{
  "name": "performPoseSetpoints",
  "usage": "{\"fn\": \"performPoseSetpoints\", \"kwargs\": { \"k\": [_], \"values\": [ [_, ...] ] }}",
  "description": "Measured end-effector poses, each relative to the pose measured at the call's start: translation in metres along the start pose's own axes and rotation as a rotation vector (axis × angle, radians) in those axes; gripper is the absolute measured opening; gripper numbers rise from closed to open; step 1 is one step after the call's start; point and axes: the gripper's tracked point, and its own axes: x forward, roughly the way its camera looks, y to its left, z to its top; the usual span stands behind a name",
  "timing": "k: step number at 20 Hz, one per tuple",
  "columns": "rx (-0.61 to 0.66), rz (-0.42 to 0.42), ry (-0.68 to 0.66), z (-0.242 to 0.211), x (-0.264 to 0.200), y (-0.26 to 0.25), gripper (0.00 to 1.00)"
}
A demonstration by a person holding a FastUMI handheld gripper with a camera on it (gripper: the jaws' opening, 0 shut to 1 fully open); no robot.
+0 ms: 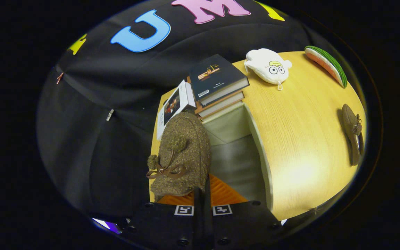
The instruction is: Open the storage box then place both shoes into the box .Put the left shoe in first, then the right shoe, with the right side of both shoes facing outward in a uniform manner.
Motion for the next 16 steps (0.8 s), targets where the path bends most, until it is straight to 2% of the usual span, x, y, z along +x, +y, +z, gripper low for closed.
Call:
{"fn": "performPoseSetpoints", "kwargs": {
  "k": [3, 4, 7, 8, 13, 16],
  "values": [
    [-0.020, -0.006, 0.035, -0.010, 0.014, 0.005, 0.06],
    [-0.017, 0.005, 0.034, -0.010, 0.017, 0.011, 0.10],
    [-0.027, 0.070, 0.048, -0.019, 0.018, 0.034, 0.76],
    [-0.049, 0.076, 0.039, -0.008, 0.011, 0.033, 0.99],
    [-0.196, 0.109, -0.056, 0.018, -0.037, 0.026, 0.99],
    [-0.246, 0.112, -0.122, 0.037, -0.077, -0.002, 0.98]
  ]
}}
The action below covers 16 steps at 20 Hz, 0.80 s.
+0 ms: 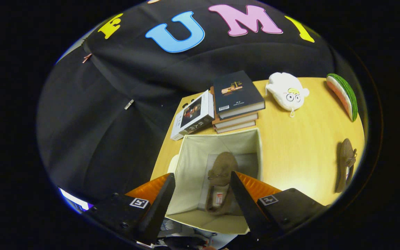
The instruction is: Open the storage box then place both shoes into the box .Put the left shoe in first, then the right shoe, with the right side of both shoes facing outward in a uniform manner.
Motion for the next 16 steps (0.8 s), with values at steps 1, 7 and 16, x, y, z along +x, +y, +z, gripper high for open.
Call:
{"fn": "performPoseSetpoints", "kwargs": {
  "k": [1, 7, 16],
  "values": [
    [-0.015, -0.016, -0.017, 0.005, -0.013, -0.016, 0.98],
    [-0.124, -0.151, -0.094, 0.020, -0.084, -0.122, 0.98],
    [-0.231, -0.439, 0.014, -0.004, -0.160, -0.326, 0.99]
  ]
}}
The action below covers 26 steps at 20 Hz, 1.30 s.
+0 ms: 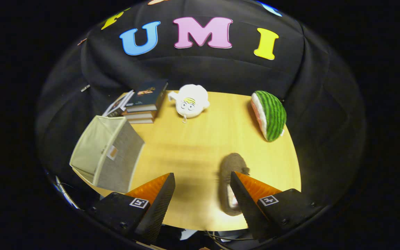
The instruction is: Open the storage box then place both shoes into the box .Put the left shoe in first, then the right shoe, with the right side of both shoes facing outward in a uniform manner.
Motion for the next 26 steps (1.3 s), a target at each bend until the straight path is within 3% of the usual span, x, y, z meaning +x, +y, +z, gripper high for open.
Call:
{"fn": "performPoseSetpoints", "kwargs": {
  "k": [9, 19, 21, 22, 26],
  "values": [
    [-0.072, -0.026, 0.232, -0.089, 0.062, -0.107, 0.99],
    [0.018, 0.122, 0.294, -0.096, 0.136, -0.098, 0.99],
    [0.036, 0.142, 0.297, -0.098, 0.144, -0.090, 0.83],
    [0.049, 0.148, 0.307, -0.101, 0.146, -0.086, 0.66],
    [0.131, 0.133, 0.345, -0.105, 0.146, -0.084, 0.44]
  ]
}}
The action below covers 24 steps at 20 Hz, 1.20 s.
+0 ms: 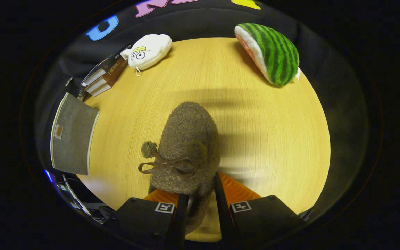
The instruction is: Open the storage box then place both shoes into the box .Put the left shoe in first, then the right shoe, with the right side of both shoes facing outward in a uniform manner.
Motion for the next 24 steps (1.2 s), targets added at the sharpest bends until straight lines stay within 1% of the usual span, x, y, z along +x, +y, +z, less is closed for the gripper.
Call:
{"fn": "performPoseSetpoints", "kwargs": {
  "k": [1, 3, 4, 6, 8, 11, 16, 19, 24],
  "values": [
    [0.012, -0.014, 0.004, 0.000, 0.001, -0.003, 0.38],
    [0.032, -0.034, -0.005, 0.002, 0.000, -0.006, 0.21],
    [0.023, -0.041, -0.014, 0.001, -0.001, -0.006, 0.11],
    [0.001, -0.053, -0.019, 0.000, -0.002, -0.005, 0.07],
    [0.016, -0.046, -0.025, 0.001, -0.007, 0.003, 0.05],
    [0.069, -0.041, -0.058, 0.005, -0.027, 0.023, 0.05],
    [0.151, -0.027, -0.115, 0.009, -0.071, 0.075, 0.05],
    [0.204, 0.019, -0.169, 0.017, -0.097, 0.120, 0.05],
    [0.259, 0.130, -0.254, 0.044, -0.135, 0.204, 0.05]
  ]
}}
